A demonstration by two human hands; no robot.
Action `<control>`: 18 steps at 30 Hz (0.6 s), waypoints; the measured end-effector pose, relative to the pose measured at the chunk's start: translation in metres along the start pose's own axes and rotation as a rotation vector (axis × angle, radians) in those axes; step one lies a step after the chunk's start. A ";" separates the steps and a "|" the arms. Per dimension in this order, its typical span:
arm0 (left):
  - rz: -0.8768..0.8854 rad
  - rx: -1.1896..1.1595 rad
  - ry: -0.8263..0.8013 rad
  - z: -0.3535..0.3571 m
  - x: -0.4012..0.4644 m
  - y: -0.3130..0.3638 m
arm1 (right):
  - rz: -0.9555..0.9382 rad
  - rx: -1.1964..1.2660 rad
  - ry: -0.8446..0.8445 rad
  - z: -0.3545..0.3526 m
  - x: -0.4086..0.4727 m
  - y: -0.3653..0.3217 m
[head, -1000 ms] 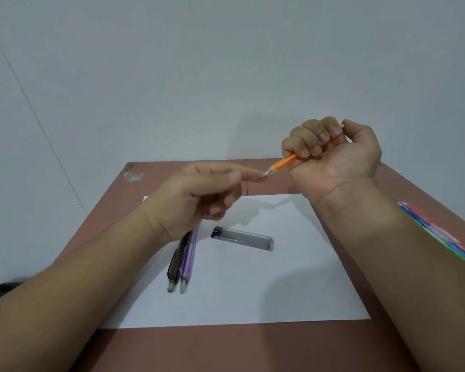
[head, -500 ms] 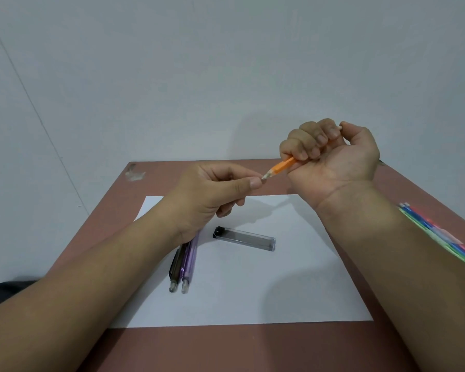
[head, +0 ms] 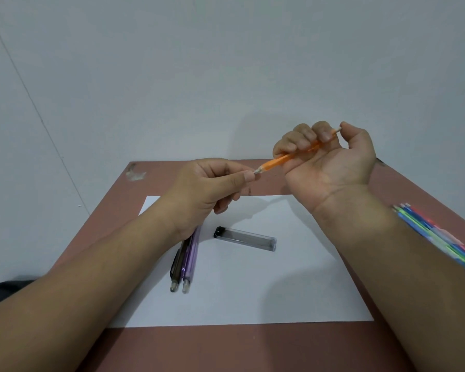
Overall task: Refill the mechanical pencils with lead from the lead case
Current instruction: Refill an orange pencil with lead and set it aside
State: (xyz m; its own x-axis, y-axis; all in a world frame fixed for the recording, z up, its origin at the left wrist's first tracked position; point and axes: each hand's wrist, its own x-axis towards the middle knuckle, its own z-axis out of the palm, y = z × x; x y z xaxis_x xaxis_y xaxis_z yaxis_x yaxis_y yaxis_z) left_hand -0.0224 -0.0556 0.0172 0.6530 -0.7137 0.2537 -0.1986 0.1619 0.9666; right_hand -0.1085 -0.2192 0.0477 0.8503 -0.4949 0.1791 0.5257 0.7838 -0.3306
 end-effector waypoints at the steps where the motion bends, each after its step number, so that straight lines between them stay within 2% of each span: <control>1: 0.001 0.003 0.031 -0.003 0.001 0.000 | 0.001 -0.017 -0.011 0.000 0.000 0.001; 3: 0.002 0.013 0.116 -0.010 0.005 -0.002 | 0.008 -0.105 -0.012 0.001 0.001 0.002; 9: -0.036 0.037 0.347 -0.039 0.016 -0.008 | 0.058 -0.601 0.076 0.001 0.004 0.010; 13: -0.060 0.043 0.404 -0.052 0.017 -0.013 | 0.114 -0.902 0.074 -0.004 0.003 0.015; 18: -0.084 -0.006 0.441 -0.056 0.016 -0.013 | 0.187 -1.128 -0.057 -0.003 -0.004 0.017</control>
State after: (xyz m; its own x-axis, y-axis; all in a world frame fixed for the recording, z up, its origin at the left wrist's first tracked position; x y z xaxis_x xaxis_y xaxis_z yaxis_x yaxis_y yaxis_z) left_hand 0.0319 -0.0310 0.0103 0.9160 -0.3663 0.1638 -0.1281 0.1200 0.9845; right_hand -0.1029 -0.2050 0.0388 0.9280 -0.3656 0.0714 0.0946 0.0458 -0.9945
